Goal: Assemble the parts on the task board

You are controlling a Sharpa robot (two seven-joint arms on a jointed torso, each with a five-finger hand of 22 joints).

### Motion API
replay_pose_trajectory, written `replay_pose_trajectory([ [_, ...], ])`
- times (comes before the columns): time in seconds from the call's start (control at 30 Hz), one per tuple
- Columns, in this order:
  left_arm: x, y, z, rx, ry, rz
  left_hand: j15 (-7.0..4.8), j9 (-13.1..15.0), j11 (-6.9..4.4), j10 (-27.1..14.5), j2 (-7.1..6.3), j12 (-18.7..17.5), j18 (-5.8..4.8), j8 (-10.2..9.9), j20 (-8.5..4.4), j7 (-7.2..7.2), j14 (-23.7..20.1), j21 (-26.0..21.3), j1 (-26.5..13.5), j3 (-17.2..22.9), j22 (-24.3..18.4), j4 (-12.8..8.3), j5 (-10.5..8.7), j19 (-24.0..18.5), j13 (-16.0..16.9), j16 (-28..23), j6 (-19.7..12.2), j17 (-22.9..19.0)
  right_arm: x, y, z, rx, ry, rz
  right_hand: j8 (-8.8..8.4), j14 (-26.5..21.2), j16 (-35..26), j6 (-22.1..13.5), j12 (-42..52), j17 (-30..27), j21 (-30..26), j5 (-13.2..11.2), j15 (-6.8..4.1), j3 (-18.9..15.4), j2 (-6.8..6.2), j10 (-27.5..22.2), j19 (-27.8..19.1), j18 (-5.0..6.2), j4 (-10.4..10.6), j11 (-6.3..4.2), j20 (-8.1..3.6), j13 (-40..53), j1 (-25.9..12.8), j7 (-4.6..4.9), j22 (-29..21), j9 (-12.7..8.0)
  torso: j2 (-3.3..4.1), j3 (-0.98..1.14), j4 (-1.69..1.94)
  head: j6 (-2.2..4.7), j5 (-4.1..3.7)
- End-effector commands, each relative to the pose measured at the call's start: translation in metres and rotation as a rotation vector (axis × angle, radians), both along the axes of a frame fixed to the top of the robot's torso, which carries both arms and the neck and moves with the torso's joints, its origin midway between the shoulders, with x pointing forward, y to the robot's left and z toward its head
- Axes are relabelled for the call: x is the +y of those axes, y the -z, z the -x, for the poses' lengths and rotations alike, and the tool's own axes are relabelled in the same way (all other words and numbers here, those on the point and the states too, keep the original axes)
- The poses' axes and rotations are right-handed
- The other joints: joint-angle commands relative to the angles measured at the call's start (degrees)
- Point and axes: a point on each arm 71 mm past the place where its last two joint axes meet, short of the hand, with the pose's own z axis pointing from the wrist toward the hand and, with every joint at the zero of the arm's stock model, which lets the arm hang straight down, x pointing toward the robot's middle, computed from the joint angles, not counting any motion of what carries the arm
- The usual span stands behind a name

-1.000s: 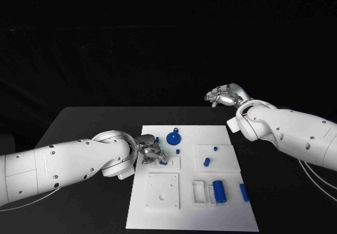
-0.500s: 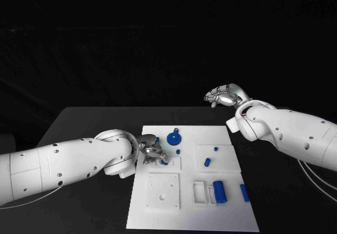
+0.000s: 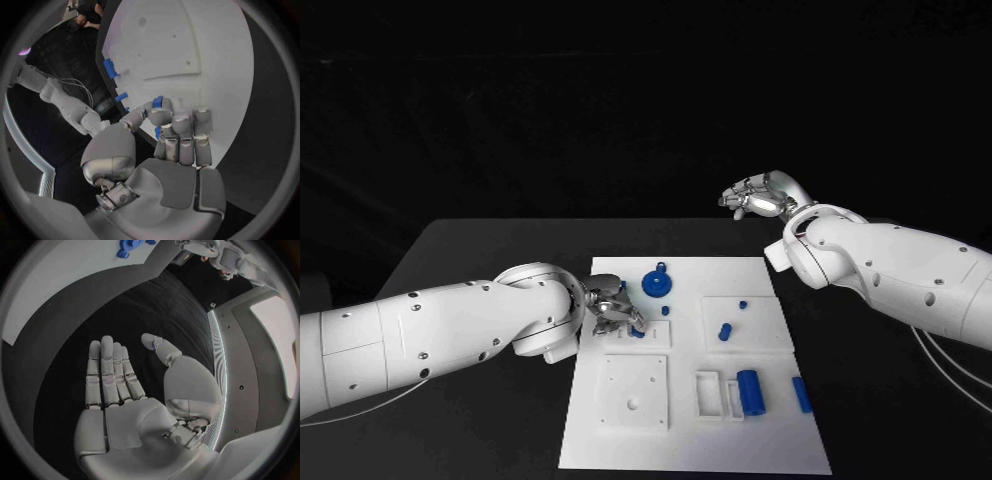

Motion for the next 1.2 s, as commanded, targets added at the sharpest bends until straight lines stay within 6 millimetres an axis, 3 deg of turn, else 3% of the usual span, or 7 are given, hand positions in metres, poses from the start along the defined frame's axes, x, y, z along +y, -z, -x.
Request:
replay_pose_trajectory([
  [0.03,-0.0024,0.0126,0.0077,0.053,0.039,-0.045,-2.96,-0.26,-1.61,-1.92,0.74,0.44,0.96,-0.31,-6.33,-5.68,1.31,-0.17,0.18,0.75,0.37,0.07,0.79,0.03,-0.13,0.29,9.42,-0.11,0.0020,-0.0001,-0.0001,0.002,-0.016,0.005,0.02,-0.44,-0.10,-0.47,0.24,-0.08,-0.35,0.26,0.05,-0.28,0.41,-0.51,-0.34,0.36,-0.09,0.07,0.19,-0.12,0.16,0.07,0.10,-0.09,0.00,-0.01,0.05,0.03,-0.03],
  [0.3,0.0004,0.0126,0.0078,0.044,0.037,-0.056,-3.04,-0.65,-1.86,-1.87,1.05,1.17,1.00,-0.06,-6.37,-5.92,1.60,0.04,0.10,0.86,0.57,-0.82,4.42,0.37,-0.29,0.91,9.93,-0.29,0.0009,0.0002,-0.0002,0.003,-0.014,0.006,0.05,-0.46,-0.05,-0.46,0.38,-0.13,-0.36,0.45,0.07,-0.35,0.45,-0.53,-0.35,0.41,0.00,0.09,0.25,-0.32,0.06,0.07,0.13,-0.12,0.01,-0.01,0.04,-0.18,-0.09],
  [0.6,0.0022,0.0125,0.0077,0.032,0.037,-0.071,-3.12,-0.82,-1.98,-1.92,1.17,1.69,1.05,0.16,-6.40,-6.04,1.75,0.15,0.03,0.89,0.66,-1.27,6.04,0.58,-0.31,1.32,10.18,-0.35,0.0010,0.0002,-0.0003,0.003,-0.015,0.006,0.07,-0.48,-0.03,-0.46,0.45,-0.16,-0.37,0.53,0.07,-0.38,0.46,-0.56,-0.37,0.44,0.02,0.09,0.28,-0.44,0.03,0.07,0.15,-0.14,0.00,-0.01,0.06,-0.20,-0.14],
  [0.8,0.0025,0.0127,0.0076,0.034,0.036,-0.074,-3.14,-0.84,-2.00,-1.89,1.15,1.84,1.06,0.23,-6.41,-6.06,1.80,0.20,-0.05,0.83,0.68,-1.29,6.14,0.66,-0.29,1.43,10.26,-0.35,0.0009,0.0003,-0.0002,0.004,-0.015,0.006,0.08,-0.49,-0.02,-0.45,0.50,-0.18,-0.38,0.57,0.08,-0.40,0.48,-0.58,-0.38,0.46,0.04,0.10,0.30,-0.52,0.01,0.06,0.16,-0.15,0.00,-0.01,0.07,-0.13,-0.14],
  [1.07,0.0033,0.0130,0.0079,0.038,0.037,-0.078,-3.28,-0.94,-2.08,-1.90,1.09,2.42,1.13,0.54,-6.44,-6.18,1.94,0.28,-0.41,0.49,0.69,-0.94,4.18,0.92,-0.30,1.79,10.50,-0.42,0.0008,0.0006,-0.0004,0.005,-0.015,0.006,0.10,-0.50,-0.01,-0.44,0.54,-0.20,-0.39,0.60,0.08,-0.41,0.51,-0.59,-0.39,0.47,0.05,0.10,0.31,-0.58,0.01,0.06,0.17,-0.16,0.01,-0.01,0.02,-0.17,-0.08],
  [1.2,0.0036,0.0132,0.0079,0.040,0.037,-0.080,-3.40,-0.98,-2.38,-1.92,0.81,2.98,1.25,1.34,-6.48,-6.45,2.04,0.32,-0.78,0.19,0.71,0.40,-2.09,1.07,-0.52,2.28,11.15,-0.44,0.0011,0.0007,-0.0002,0.005,-0.016,0.006,0.10,-0.51,0.00,-0.44,0.56,-0.20,-0.39,0.62,0.08,-0.42,0.51,-0.60,-0.39,0.48,0.05,0.10,0.32,-0.61,0.01,0.05,0.17,-0.17,0.00,-0.01,0.05,-0.12,-0.08],
])
